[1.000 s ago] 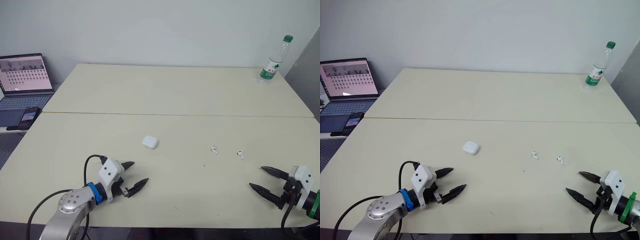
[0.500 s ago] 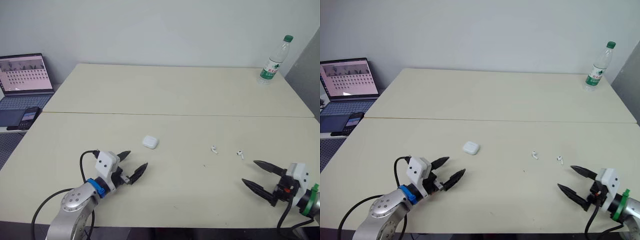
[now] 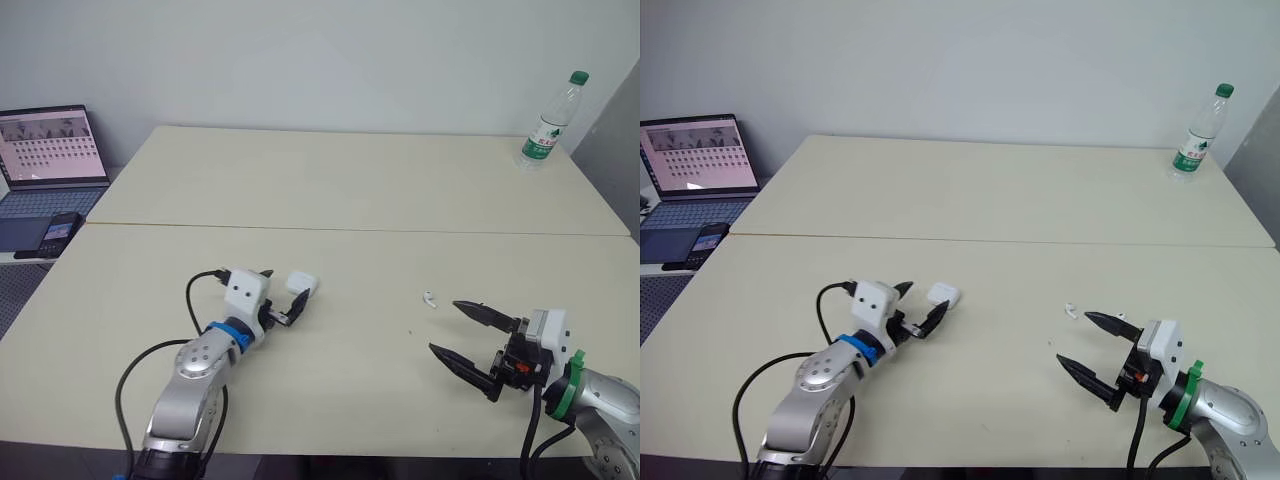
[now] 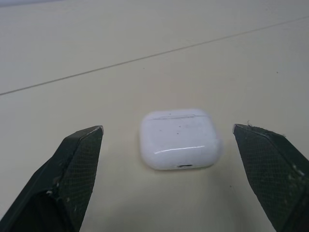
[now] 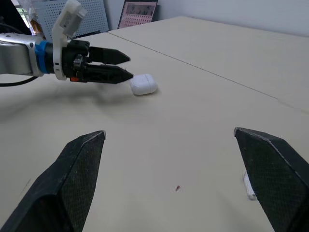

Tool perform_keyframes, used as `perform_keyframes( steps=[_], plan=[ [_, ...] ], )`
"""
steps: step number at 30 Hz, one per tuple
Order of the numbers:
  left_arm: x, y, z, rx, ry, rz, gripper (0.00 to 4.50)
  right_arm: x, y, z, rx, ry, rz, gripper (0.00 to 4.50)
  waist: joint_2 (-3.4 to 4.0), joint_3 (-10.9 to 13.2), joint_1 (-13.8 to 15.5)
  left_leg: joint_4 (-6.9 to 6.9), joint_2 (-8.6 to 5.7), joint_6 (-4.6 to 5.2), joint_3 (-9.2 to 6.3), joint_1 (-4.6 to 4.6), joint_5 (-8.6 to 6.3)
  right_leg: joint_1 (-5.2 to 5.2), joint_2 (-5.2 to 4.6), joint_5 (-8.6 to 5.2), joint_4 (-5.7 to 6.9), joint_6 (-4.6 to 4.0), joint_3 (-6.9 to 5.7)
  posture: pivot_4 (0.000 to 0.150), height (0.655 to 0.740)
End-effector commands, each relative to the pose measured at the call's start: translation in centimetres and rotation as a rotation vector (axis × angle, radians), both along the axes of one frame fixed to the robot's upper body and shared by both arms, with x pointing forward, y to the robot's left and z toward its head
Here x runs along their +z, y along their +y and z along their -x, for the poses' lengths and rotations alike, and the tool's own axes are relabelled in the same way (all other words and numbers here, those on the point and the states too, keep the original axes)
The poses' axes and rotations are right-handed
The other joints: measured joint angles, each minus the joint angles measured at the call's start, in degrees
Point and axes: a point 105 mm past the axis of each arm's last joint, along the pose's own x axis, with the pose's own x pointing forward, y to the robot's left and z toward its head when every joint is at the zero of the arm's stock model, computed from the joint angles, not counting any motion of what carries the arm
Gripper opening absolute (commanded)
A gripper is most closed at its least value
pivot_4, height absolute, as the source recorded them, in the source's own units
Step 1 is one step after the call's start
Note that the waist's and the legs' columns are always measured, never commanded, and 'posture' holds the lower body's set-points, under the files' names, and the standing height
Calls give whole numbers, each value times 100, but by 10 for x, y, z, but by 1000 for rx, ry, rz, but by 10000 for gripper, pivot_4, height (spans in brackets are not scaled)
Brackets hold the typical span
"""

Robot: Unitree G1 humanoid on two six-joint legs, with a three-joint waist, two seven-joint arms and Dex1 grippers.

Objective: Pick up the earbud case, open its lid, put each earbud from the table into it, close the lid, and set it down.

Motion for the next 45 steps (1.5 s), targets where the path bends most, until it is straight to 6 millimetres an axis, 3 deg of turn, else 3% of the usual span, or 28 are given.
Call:
perform_keyframes(
  steps=[1,8,11,15,17,20,23,28,32,35,38,45],
  plan=[
    [0,-12,-7,-42,12,-10,45000,11,0,4,4,-34,1,44695,0,0,0,0,0,0,-1,-1,0,0,1,0,0,0,-1,1500,7362],
    [-8,-19,-13,-49,50,-29,45000,9,-4,9,-20,-22,12,44695,0,0,-6,0,4,0,-1,-1,0,0,3,2,0,-3,1,1500,7362],
    [-14,-17,-12,-25,74,-8,39365,8,-6,11,-31,-18,17,45000,0,0,-2,0,4,0,-4,-1,0,0,3,0,1,0,2,1500,7362],
    [-15,-15,-14,3,68,4,27705,6,-7,11,-41,-16,20,45000,0,-1,0,0,2,0,-1,0,0,0,1,0,1,0,2,1500,7362],
    [-11,-13,-18,18,45,13,27706,7,-5,8,-43,-15,12,45000,0,-1,0,0,1,0,0,0,0,0,1,1,1,2,2,1500,7362],
    [-2,-8,-26,40,-6,19,27706,11,-3,1,-62,-21,-20,45000,0,-1,1,1,2,1,-1,2,1,1,1,3,1,6,2,1500,7362],
    [26,0,-42,40,-131,41,27706,18,-3,-15,-136,5,-94,45000,-5,3,-2,3,3,2,-1,3,2,1,4,7,4,8,1,1500,7362],
    [57,-6,-45,-124,-263,32,27706,26,-5,-26,-176,16,-88,45000,-6,3,2,2,2,2,-1,-5,3,-2,11,25,-1,-21,-4,1500,7362],
    [78,-25,-38,-274,-341,60,27706,37,1,-35,-199,55,-141,45000,-7,3,1,0,-2,-1,4,-18,-1,-10,5,25,-7,-19,-4,1500,7362],
    [91,-51,-25,-426,-395,100,27706,43,12,-39,-174,117,-174,45000,-7,3,-1,0,-1,-2,-4,-20,-1,-10,5,25,-7,-19,-4,1500,7362],
    [95,-71,-13,-562,-394,167,27706,45,19,-47,-189,174,-179,45000,-7,4,-5,1,-2,-1,-3,-19,0,-9,6,25,-6,-17,-5,1500,7362],
    [103,-100,-9,-685,-421,205,27706,61,50,-49,-116,400,-429,45000,-8,4,-17,3,4,1,-15,-21,1,-9,20,25,-3,-17,1,1500,7362]
  ],
)
